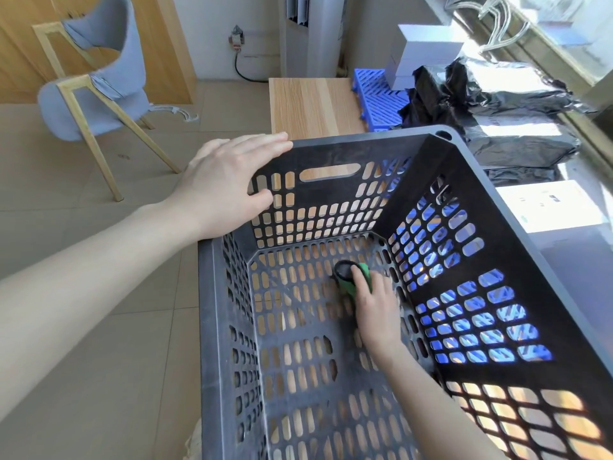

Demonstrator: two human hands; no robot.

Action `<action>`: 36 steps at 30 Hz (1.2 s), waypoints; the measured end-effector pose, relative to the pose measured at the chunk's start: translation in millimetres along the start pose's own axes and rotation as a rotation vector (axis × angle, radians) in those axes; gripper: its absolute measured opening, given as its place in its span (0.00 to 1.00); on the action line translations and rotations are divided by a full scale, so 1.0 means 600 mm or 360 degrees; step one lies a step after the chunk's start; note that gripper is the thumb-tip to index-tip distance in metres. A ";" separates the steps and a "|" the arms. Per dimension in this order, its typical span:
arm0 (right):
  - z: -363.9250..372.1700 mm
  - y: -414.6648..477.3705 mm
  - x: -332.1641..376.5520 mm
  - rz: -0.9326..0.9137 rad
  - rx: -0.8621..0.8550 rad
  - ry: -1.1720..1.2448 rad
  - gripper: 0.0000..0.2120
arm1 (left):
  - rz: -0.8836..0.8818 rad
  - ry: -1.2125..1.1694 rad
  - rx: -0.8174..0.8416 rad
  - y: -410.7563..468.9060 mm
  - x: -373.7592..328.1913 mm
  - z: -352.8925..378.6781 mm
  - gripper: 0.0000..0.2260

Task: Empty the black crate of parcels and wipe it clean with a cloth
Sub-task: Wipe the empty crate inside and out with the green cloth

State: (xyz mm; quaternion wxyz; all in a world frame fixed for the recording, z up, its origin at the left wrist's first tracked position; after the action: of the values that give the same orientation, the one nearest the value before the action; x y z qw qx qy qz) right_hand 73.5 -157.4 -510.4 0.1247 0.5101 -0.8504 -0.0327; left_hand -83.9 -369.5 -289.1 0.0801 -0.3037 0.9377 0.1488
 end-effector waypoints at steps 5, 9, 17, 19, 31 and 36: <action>-0.013 0.003 -0.068 0.0305 -0.0011 -0.0039 0.33 | -0.0009 -0.0007 -0.0003 -0.001 0.001 0.000 0.28; -0.002 -0.014 0.002 0.0312 0.0012 0.0168 0.32 | -0.0003 -0.0007 0.0005 0.000 0.000 0.001 0.28; 0.027 -0.160 0.220 -0.0606 0.0248 0.0394 0.36 | 0.0000 -0.0027 0.0020 -0.001 -0.002 -0.001 0.28; 0.025 -0.152 0.205 -0.0641 0.0251 0.0339 0.34 | 0.0004 -0.0012 0.0017 -0.001 -0.002 0.000 0.29; -0.031 -0.028 -0.099 0.0135 0.0076 -0.0179 0.35 | -0.0004 -0.0038 0.0042 -0.001 -0.003 -0.002 0.30; -0.018 -0.040 -0.037 0.0350 0.0072 0.0074 0.31 | -0.0003 -0.0036 0.0032 0.000 -0.002 -0.003 0.31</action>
State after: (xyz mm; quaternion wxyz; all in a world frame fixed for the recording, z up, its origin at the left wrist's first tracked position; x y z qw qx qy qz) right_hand 106.7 -148.8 -508.4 0.1356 0.4170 -0.8986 0.0121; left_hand -82.9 -369.4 -287.1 0.0938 -0.3020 0.9379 0.1427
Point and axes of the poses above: each hand's wrist, its own y-axis towards the middle knuckle, its own z-axis out of the palm, x = y × z, the point moved 4 cm from there along y, towards the middle knuckle, and after that the axes turned 14 degrees about z, right-handed, at the moved point
